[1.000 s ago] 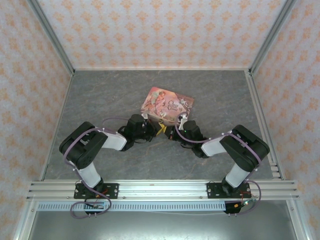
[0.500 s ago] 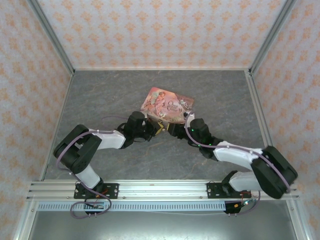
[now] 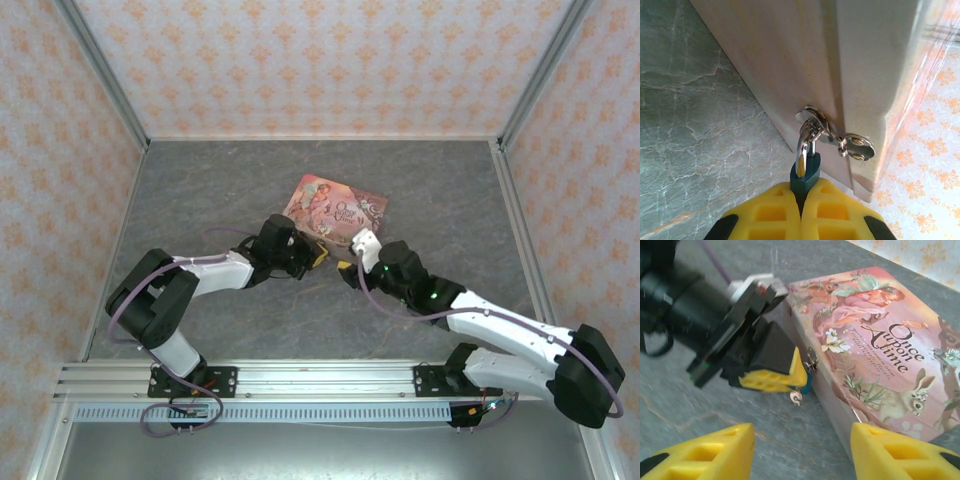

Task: Unlock a padlock with a key

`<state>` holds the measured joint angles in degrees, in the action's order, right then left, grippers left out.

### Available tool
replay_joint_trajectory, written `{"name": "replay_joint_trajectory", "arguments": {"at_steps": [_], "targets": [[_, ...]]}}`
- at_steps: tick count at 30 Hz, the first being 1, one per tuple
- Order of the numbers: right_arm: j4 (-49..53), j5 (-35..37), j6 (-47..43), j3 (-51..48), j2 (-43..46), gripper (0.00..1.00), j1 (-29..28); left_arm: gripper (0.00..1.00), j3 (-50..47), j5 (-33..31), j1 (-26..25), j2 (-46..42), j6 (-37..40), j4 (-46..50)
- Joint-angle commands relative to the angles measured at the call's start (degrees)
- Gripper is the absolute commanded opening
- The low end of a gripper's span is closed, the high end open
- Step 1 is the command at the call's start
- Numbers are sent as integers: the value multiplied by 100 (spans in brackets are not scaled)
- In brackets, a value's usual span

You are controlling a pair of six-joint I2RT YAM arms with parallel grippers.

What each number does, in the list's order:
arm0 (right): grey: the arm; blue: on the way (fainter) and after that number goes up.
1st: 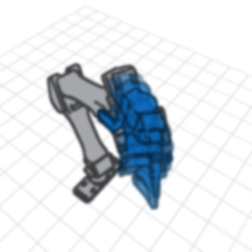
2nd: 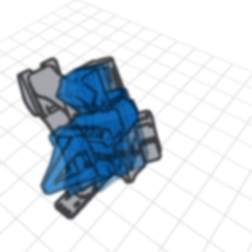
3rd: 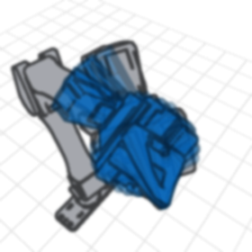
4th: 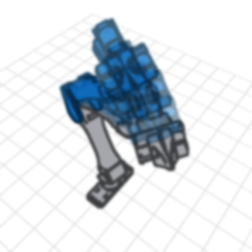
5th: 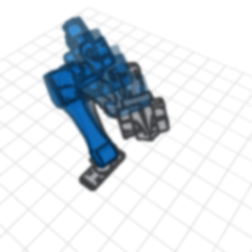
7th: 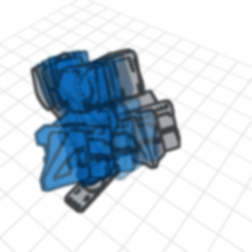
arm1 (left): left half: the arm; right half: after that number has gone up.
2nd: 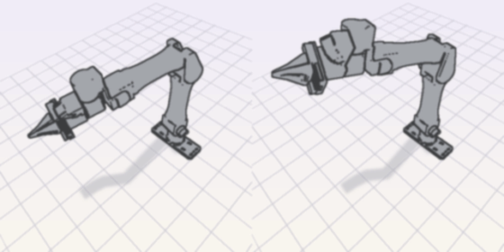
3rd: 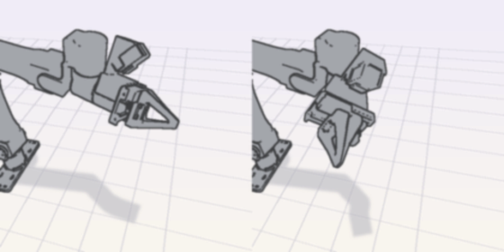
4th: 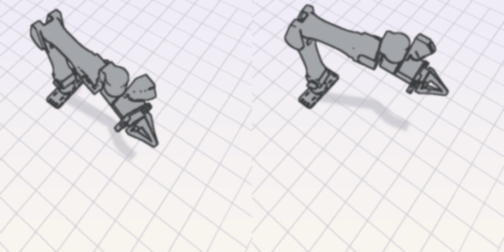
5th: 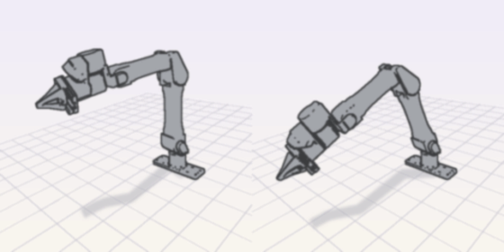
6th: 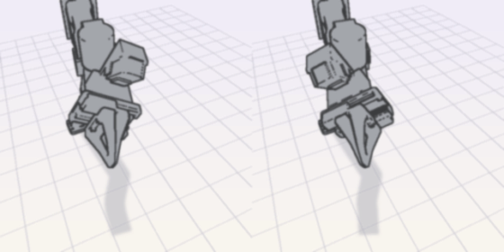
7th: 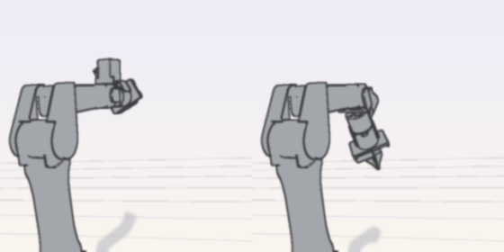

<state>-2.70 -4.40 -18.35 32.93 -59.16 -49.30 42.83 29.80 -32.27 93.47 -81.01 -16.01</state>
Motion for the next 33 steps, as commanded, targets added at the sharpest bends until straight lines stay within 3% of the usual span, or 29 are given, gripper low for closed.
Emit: {"name": "replay_joint_trajectory", "arguments": {"at_steps": [1, 6, 13, 25, 33], "targets": [[-62, 967, -1640, -51, -172, 56, -323, 0, 177, 133, -45, -76, -76, 344], [-796, 1849, -2685, -183, -670, 56, -651, 0, 264, 228, -42, -34, -135, 377], [-1485, 1930, -3513, -337, -1288, 57, -739, 0, 353, 273, -42, -66, -112, 451], [-2384, 1679, -3269, -416, -2130, 53, -739, 0, 413, 244, -89, -130, -92, 548], [-3075, 1530, -3104, -346, -2872, 41, -548, 0, 411, 272, -121, -171, -83, 594]]}}
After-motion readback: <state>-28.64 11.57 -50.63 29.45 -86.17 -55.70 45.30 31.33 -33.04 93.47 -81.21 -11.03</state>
